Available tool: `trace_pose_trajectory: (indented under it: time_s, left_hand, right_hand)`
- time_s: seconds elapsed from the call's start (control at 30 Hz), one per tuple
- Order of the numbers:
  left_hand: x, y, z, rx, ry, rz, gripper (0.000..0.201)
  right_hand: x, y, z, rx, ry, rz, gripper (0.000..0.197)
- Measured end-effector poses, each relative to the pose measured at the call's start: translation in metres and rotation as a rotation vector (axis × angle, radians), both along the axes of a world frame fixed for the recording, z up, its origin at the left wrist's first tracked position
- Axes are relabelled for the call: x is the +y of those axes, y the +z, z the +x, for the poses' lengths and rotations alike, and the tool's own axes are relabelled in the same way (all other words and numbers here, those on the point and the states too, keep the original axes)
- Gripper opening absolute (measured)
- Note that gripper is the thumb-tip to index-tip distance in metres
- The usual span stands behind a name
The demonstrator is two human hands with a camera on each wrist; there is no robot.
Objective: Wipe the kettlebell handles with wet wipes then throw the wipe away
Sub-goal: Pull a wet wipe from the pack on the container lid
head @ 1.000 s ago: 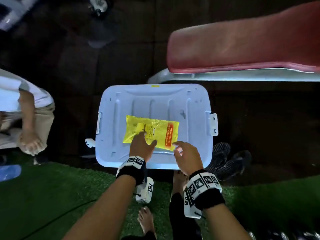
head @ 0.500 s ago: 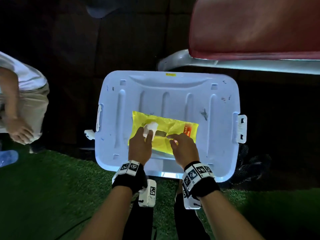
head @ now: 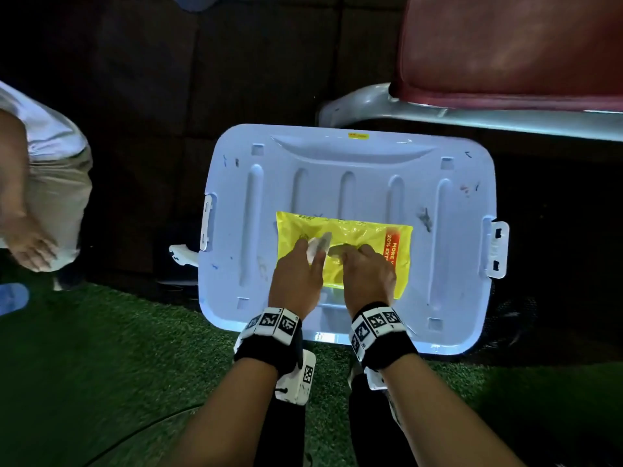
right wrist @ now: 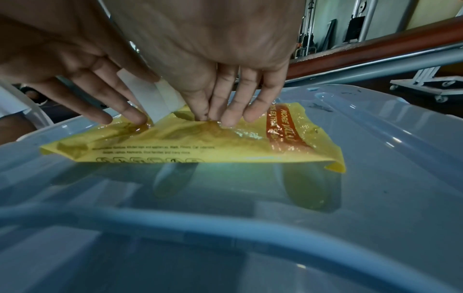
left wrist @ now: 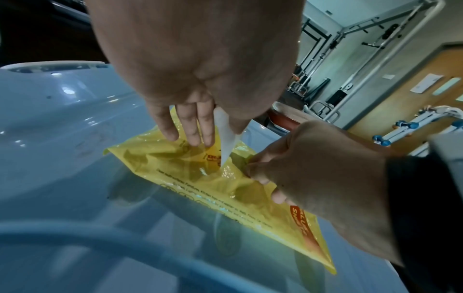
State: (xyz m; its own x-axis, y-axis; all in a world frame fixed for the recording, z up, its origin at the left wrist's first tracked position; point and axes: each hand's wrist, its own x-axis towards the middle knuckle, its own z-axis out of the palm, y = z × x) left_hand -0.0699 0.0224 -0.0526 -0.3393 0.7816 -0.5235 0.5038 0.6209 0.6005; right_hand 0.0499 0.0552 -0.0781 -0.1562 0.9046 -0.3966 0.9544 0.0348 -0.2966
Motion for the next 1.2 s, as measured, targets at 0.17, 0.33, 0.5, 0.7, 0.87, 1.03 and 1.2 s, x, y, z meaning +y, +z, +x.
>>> trace_pose_trajectory:
  time_s: [0.17,0.33,0.5,0.7,0.87,1.03,1.2]
  left_hand:
    - [0.006,-0.002,-0.001,0.044,-0.131,-0.102,0.039]
    - [0.01,-0.003,-0.002,0.044,-0.176,-0.138,0.043]
    - [0.008,-0.001,-0.004,0.024,-0.156,-0.101,0.039]
    - [0.009,-0.001,0.002,0.002,-0.092,-0.13,0.035]
    - [0.008,0.0,0.007,-0.034,-0.008,-0.13,0.032]
    - [0.006,-0.001,0.009,-0.041,0.017,-0.113,0.031]
    - [0.005,-0.004,0.009,-0.037,0.029,-0.092,0.027]
  right_hand:
    - [0.002,-0.01,-0.002,0.075,-0.078,0.017,0.028]
    - [0.006,-0.022,-0.002,0.119,-0.103,0.047,0.026]
    - [0.011,-0.029,-0.006,0.127,-0.134,0.096,0.014]
    - [0.009,-0.028,0.004,0.317,-0.135,0.061,0.012]
    - [0.006,0.0,0.021,0.73,-0.228,-0.157,0.008]
    - [0.003,0.036,0.041,1.075,-0.554,-0.362,0.01]
    - [0.002,0.056,0.067,1.28,-0.88,-0.191,0.013]
